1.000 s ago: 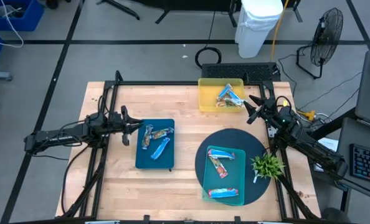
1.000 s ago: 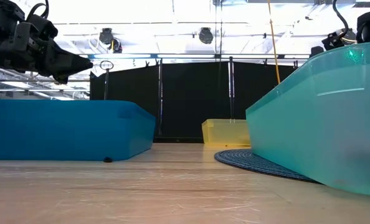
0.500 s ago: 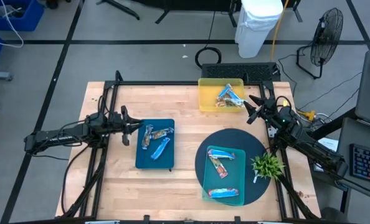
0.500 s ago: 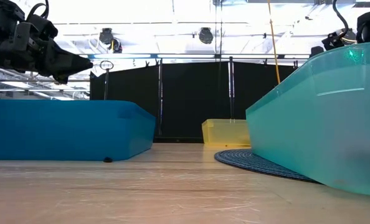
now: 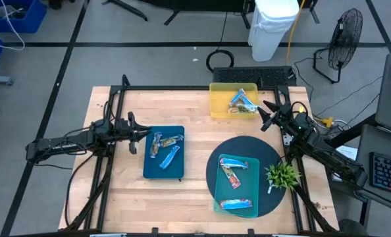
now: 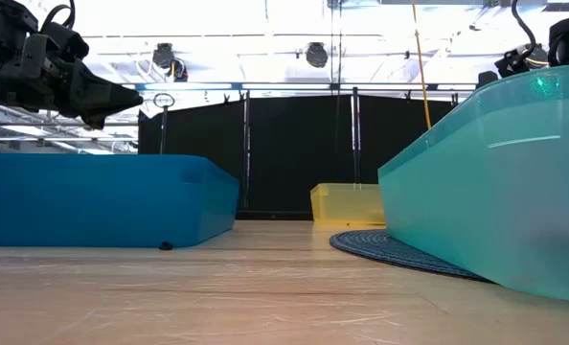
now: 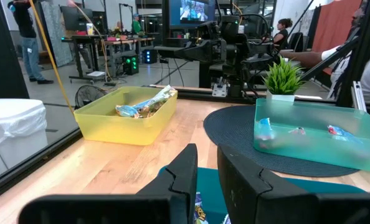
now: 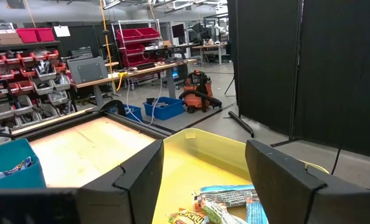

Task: Pick and place Granola Bars by type
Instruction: Return to Home Position

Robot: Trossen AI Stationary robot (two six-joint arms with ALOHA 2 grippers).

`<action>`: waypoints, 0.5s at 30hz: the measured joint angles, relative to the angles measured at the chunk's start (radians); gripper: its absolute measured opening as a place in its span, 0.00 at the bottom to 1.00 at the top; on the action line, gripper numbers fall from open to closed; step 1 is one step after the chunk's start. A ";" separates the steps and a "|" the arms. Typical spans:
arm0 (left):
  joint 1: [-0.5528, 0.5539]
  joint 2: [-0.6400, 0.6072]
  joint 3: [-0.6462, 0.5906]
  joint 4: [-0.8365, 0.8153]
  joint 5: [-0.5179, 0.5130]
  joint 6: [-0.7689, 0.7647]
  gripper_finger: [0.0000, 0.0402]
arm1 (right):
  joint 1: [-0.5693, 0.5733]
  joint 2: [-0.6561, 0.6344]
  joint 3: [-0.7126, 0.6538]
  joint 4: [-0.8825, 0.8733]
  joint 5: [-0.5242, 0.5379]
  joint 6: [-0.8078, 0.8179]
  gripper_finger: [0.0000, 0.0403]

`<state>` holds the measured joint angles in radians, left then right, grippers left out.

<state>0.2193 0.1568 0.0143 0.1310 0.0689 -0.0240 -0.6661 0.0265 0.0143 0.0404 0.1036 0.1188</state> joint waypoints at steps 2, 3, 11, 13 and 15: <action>0.000 0.000 0.000 0.000 0.000 0.000 0.17 | 0.000 0.000 0.000 0.000 0.000 0.000 0.54; 0.000 0.000 0.000 0.000 0.000 0.000 0.17 | 0.000 0.000 0.000 0.000 0.000 0.000 0.55; 0.000 0.000 0.000 0.000 0.000 0.000 0.17 | 0.000 0.000 0.000 0.000 0.000 0.000 0.54; 0.000 0.000 0.000 0.000 0.000 0.000 0.17 | 0.000 0.000 0.000 0.000 0.000 0.000 0.54; 0.000 0.000 0.000 0.000 0.000 0.000 0.17 | 0.000 0.000 0.000 0.000 0.000 0.000 0.54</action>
<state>0.2192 0.1569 0.0143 0.1307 0.0689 -0.0242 -0.6662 0.0265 0.0143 0.0403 0.1036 0.1188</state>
